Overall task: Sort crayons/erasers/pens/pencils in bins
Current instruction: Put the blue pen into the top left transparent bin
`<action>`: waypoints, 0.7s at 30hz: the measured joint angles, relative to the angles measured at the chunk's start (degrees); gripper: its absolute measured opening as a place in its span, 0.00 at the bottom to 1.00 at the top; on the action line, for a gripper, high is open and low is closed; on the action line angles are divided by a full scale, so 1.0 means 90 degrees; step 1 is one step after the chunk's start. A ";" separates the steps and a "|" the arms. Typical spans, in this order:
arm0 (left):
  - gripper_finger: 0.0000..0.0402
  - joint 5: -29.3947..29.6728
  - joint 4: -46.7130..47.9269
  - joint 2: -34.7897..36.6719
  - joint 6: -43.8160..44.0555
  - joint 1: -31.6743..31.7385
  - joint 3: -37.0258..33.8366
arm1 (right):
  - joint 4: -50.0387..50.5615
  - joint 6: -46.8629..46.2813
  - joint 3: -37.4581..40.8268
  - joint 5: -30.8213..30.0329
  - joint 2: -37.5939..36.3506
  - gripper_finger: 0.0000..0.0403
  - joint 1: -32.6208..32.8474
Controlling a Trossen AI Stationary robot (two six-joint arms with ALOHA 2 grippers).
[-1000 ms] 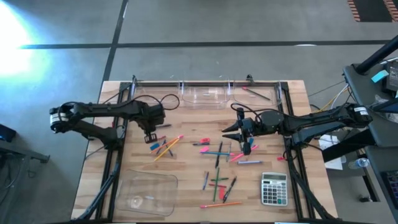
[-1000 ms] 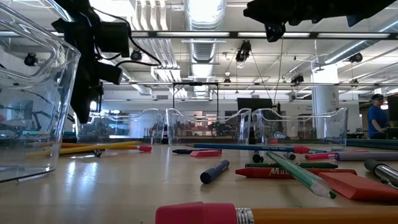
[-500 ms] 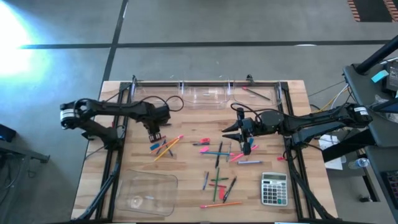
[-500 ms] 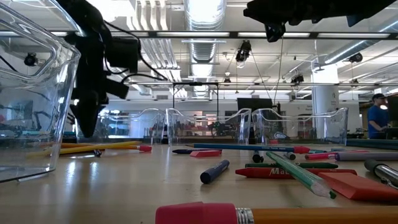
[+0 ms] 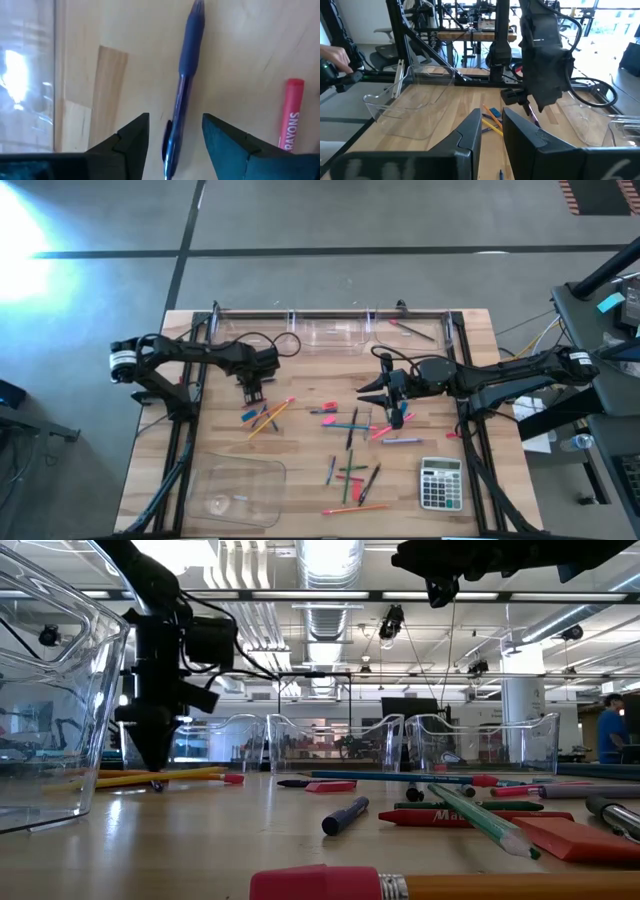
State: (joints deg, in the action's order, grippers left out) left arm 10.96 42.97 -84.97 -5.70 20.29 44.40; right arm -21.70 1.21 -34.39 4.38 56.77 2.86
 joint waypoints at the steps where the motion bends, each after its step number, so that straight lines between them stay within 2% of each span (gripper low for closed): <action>1: 0.42 0.0000 -0.0039 0.0001 -0.0059 0.0000 0.0007 | -0.0001 0.0000 0.0000 0.0000 0.0000 0.17 0.0002; 10: 0.42 -0.0046 -0.0400 -0.0344 -0.0410 0.0098 0.0003 | 0.0001 -0.0038 0.0000 0.0000 0.0000 0.17 0.0002; 15: 0.41 -0.0330 -0.0414 -0.0529 -0.0444 0.0206 0.0010 | 0.0001 -0.0043 0.0000 0.0002 0.0000 0.17 0.0002; 18: 0.36 -0.0440 -0.0414 -0.0576 -0.0434 0.0207 0.0005 | 0.0001 -0.0019 0.0000 0.0002 0.0000 0.17 0.0002; 21: 0.27 -0.0654 -0.0412 -0.0597 -0.0427 0.0209 0.0000 | 0.0001 -0.0019 0.0000 0.0002 0.0000 0.17 0.0002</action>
State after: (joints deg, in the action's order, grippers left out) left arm 5.08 39.27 -90.35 -9.54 22.17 44.40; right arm -21.69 1.04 -34.39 4.40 56.77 2.87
